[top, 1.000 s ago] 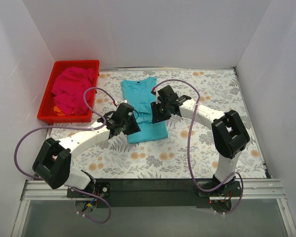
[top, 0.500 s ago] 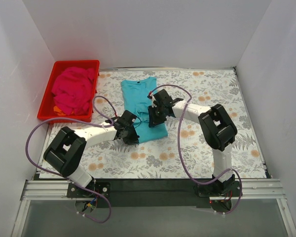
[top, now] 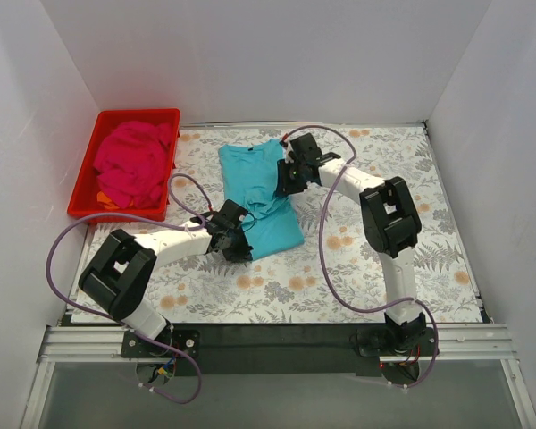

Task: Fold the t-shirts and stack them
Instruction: Fold the tshirt

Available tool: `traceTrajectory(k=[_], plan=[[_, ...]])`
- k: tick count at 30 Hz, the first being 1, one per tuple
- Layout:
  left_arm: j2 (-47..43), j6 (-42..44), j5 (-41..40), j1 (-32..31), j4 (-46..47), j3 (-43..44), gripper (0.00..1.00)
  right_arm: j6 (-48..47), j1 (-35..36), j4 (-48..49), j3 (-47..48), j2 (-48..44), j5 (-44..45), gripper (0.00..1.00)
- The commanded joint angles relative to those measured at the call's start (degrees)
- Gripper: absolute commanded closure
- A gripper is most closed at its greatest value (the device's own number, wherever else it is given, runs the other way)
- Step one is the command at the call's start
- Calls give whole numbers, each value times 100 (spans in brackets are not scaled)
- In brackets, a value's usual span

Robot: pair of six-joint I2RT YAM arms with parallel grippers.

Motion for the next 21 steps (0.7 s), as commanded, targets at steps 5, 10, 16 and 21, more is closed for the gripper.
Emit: traceTrajectory(k=[5, 10, 16, 21], plan=[[-98, 435, 303, -34, -834, -7, 90, -167, -280, -343, 608, -145, 70, 68], [-274, 680, 715, -25, -1071, -77, 88, -98, -166, -291, -838, -1268, -167, 66], [-607, 804, 831, -25, -1378, -209, 81, 87, 115, -9, -2415, -2526, -273, 66], [-1160, 594, 358, -25, -1468, -16, 66, 61, 388, 114, -2505, -2643, -493, 66]])
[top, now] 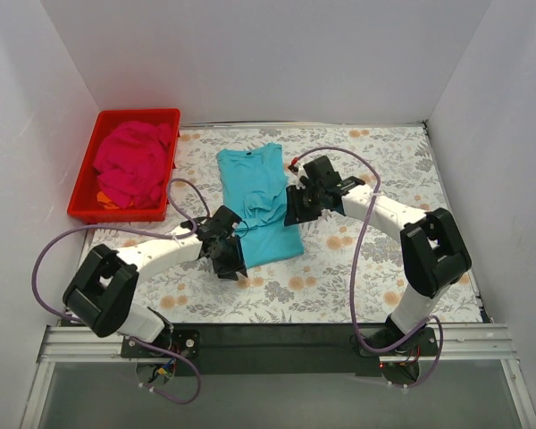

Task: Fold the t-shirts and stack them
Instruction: Fold the tshirt

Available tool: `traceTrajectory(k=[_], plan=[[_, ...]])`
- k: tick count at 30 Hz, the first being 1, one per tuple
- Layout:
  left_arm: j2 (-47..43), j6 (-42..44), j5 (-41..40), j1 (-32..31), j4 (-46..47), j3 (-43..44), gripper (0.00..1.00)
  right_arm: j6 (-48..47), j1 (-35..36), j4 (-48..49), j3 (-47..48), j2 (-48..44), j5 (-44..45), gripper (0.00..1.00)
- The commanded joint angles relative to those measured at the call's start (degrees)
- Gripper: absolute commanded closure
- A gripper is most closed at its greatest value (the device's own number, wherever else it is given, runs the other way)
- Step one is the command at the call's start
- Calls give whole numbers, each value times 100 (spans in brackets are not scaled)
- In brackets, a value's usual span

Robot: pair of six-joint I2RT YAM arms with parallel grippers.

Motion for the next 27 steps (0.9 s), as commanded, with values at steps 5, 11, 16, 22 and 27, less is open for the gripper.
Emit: traceTrajectory(k=[5, 11, 16, 22, 27], plan=[[-436, -422, -972, 1, 39, 503, 65, 90, 324, 429, 503, 421, -431, 67], [213, -484, -1124, 185, 408, 811, 80, 195, 570, 684, 1012, 1124, -624, 75], [653, -397, -931, 194, 496, 786, 85, 274, 667, 719, 1338, 1634, -738, 79], [830, -361, -553, 186, 532, 566, 87, 301, 684, 772, 1391, 1934, -668, 80], [839, -229, -439, 194, 453, 477, 87, 230, 667, 772, 1645, 2118, -309, 80]])
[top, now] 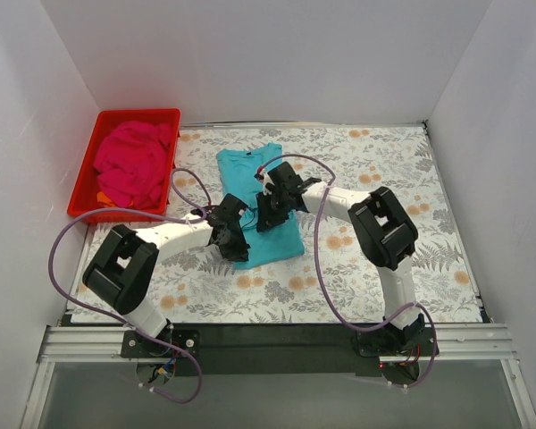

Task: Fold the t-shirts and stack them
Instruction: Fold the tshirt

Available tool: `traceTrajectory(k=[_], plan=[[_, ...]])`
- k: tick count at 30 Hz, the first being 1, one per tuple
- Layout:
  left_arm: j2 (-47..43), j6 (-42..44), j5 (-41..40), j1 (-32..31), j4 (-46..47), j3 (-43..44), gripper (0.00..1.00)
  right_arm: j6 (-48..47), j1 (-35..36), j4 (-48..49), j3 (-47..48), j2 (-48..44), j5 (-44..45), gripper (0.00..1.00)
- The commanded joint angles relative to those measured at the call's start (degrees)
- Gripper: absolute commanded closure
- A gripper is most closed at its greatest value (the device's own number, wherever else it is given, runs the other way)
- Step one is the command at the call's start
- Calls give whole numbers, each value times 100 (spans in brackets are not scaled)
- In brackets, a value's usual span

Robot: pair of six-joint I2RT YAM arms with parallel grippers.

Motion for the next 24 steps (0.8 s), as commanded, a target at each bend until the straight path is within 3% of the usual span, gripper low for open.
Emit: traceTrajectory(k=[1, 9, 15, 24], plan=[[-42, 127, 209, 0, -129, -174, 87, -32, -26, 178, 402, 92, 297, 80], [-113, 373, 516, 0, -234, -314, 88, -181, -359, 178, 1017, 444, 886, 77], [-384, 637, 587, 0, -480, -446, 87, -296, -729, 134, 1554, 375, 756, 71], [-1219, 338, -19, 184, -587, -139, 71, -313, -922, 160, 412, -768, 194, 65]])
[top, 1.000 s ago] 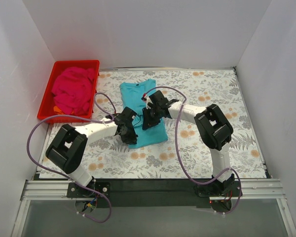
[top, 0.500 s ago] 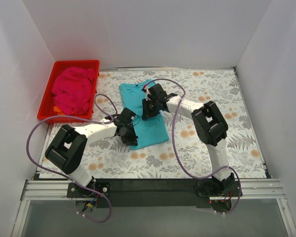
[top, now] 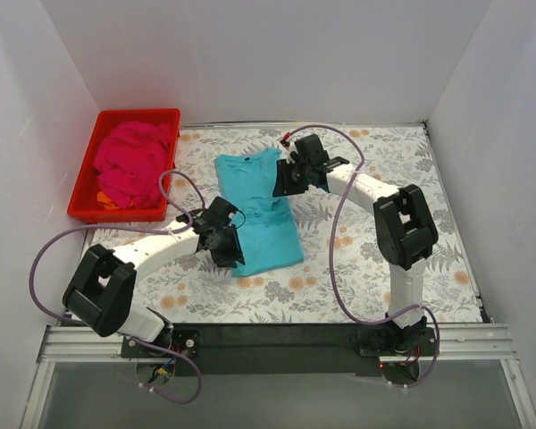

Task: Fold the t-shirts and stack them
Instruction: Fold the tshirt

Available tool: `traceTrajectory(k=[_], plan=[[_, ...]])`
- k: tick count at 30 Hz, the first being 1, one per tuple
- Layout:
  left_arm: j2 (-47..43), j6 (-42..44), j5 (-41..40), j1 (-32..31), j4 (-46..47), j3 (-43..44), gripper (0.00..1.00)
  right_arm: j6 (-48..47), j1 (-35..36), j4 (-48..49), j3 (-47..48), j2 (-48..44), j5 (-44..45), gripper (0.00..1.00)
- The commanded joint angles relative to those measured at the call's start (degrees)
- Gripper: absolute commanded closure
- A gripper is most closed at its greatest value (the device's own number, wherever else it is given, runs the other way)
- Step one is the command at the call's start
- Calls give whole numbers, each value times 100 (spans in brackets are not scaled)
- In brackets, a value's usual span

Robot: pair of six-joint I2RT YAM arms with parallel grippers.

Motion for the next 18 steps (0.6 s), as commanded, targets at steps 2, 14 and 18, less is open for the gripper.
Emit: traceTrajectory(k=[2, 14, 18], plan=[[-514, -106, -444, 289, 85, 252, 69, -31, -55, 154, -398, -598, -577, 65], [1198, 237, -75, 1265, 1492, 1052, 77, 21, -415, 865, -969, -63, -1685, 65], [1629, 325, 4, 1529, 1676, 1044, 82, 48, -740, 1033, -926, 323, -1861, 66]])
